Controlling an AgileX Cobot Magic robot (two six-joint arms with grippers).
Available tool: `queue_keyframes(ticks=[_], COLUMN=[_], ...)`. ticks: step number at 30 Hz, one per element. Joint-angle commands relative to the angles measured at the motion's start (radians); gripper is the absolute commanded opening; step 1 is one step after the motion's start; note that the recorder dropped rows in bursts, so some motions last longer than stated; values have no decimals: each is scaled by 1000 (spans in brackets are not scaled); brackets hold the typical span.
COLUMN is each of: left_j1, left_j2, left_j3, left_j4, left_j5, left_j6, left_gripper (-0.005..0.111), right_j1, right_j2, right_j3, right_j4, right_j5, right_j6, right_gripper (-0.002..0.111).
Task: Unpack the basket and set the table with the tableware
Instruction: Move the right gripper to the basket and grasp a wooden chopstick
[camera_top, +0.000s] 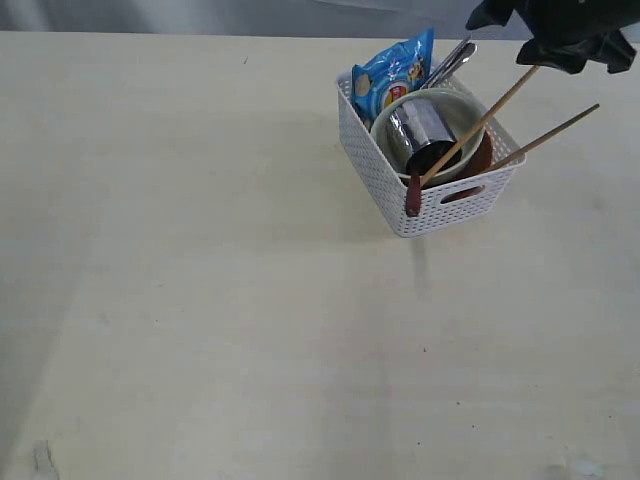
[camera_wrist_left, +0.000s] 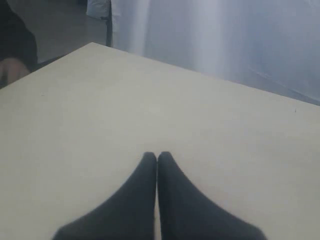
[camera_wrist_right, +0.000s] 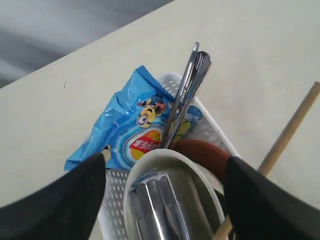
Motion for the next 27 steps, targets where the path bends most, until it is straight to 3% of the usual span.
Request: queue_keyframes(ticks=[1, 7, 12, 17, 20, 25, 27], left_j1=[2, 2, 2, 2, 2, 2, 2], left_j2=[-3, -3, -3, -3, -3, -3, -3], left_j3=[2, 2, 2, 2, 2, 2, 2], left_j4=[3, 3, 3, 3, 3, 3, 3], left_j5=[-8, -8, -8, -8, -8, -8, -8], left_j6=[3, 3, 3, 3, 3, 3, 3], left_gripper=[0, 0, 0, 0, 0, 0, 0], right_j1=[-1, -1, -1, -1, -1, -1, -1], right_j2=[-8, -7, 9, 80, 89, 87, 87], right_j3=[-7, 70, 143, 143, 143, 143, 143], right_j4=[-125, -282, -287, -287, -278, -278, -278], right_j5=[70, 7, -199, -248, -267, -271, -271], right_j6=[116, 284, 336, 338, 338, 338, 338], right_gripper=[64, 64, 64, 58, 42, 5, 0])
